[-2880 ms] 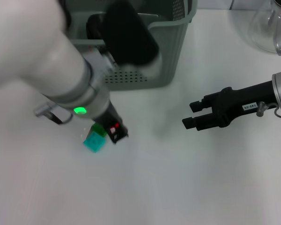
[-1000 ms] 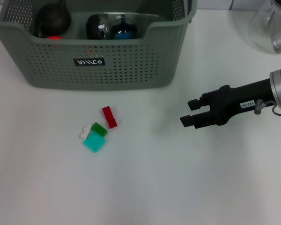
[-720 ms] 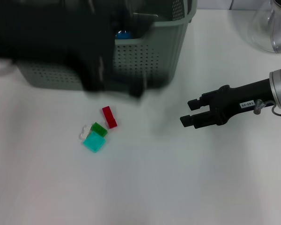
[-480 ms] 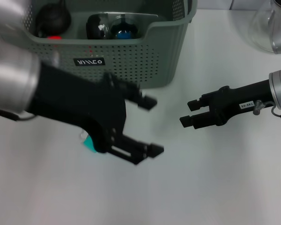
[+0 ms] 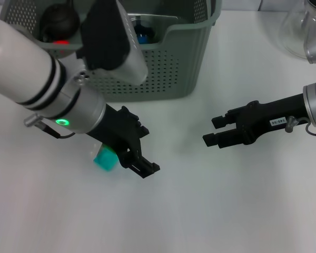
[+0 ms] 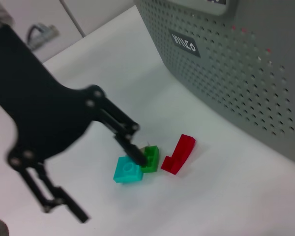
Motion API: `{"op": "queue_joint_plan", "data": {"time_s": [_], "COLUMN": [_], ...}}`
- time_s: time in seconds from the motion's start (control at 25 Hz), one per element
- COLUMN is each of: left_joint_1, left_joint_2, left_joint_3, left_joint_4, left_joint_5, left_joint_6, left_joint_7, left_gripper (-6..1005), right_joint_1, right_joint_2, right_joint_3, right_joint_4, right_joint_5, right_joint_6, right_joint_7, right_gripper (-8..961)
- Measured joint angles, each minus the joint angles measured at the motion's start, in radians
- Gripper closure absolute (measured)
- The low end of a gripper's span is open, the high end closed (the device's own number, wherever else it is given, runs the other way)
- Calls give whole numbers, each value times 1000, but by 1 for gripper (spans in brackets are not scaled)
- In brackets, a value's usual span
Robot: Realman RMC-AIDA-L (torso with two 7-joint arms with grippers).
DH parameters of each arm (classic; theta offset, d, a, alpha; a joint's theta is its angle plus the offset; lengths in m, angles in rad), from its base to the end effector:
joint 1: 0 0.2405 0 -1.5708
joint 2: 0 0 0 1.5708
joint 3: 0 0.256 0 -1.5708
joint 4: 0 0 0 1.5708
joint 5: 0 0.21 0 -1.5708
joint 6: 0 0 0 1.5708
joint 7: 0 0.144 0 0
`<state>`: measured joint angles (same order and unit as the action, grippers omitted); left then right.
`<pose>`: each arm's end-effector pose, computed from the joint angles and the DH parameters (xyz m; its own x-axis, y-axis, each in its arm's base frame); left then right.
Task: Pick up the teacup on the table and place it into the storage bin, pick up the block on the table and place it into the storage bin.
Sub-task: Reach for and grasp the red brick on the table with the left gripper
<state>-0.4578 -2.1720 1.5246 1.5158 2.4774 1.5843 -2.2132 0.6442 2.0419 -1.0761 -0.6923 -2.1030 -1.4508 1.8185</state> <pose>-0.1505 0.3031 -0.0402 0.9318 0.2696 -0.2431 0.2313 -0.9571 -0.1745 0.2338 0.3469 -0.0350 0.8238 -0.5498 -0.1379 -0.5558 -0.8313 -0.0059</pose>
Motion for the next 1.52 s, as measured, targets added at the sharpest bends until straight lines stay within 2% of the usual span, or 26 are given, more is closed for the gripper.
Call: {"op": "queue_joint_plan", "data": {"time_s": [0.16, 0.4, 1.52], "left_joint_1": [-3, -31, -97], "left_joint_2": [0, 0, 0], "left_joint_3": [68, 114, 144], "left_joint_4": [-27, -82, -241], "left_joint_5": [79, 179, 287], "left_joint_6": [-85, -158, -284], "left_joint_7": [-39, -143, -154], "left_gripper": [169, 169, 172], "right_joint_1": [-1, -2, -2], "right_joint_2": [0, 1, -2], "right_joint_3": [0, 1, 1], "right_joint_4": [3, 5, 5], "right_joint_5": [0, 0, -1], "right_joint_6": [2, 3, 4], "right_joint_7": [0, 0, -6], "right_gripper": [279, 278, 278]}}
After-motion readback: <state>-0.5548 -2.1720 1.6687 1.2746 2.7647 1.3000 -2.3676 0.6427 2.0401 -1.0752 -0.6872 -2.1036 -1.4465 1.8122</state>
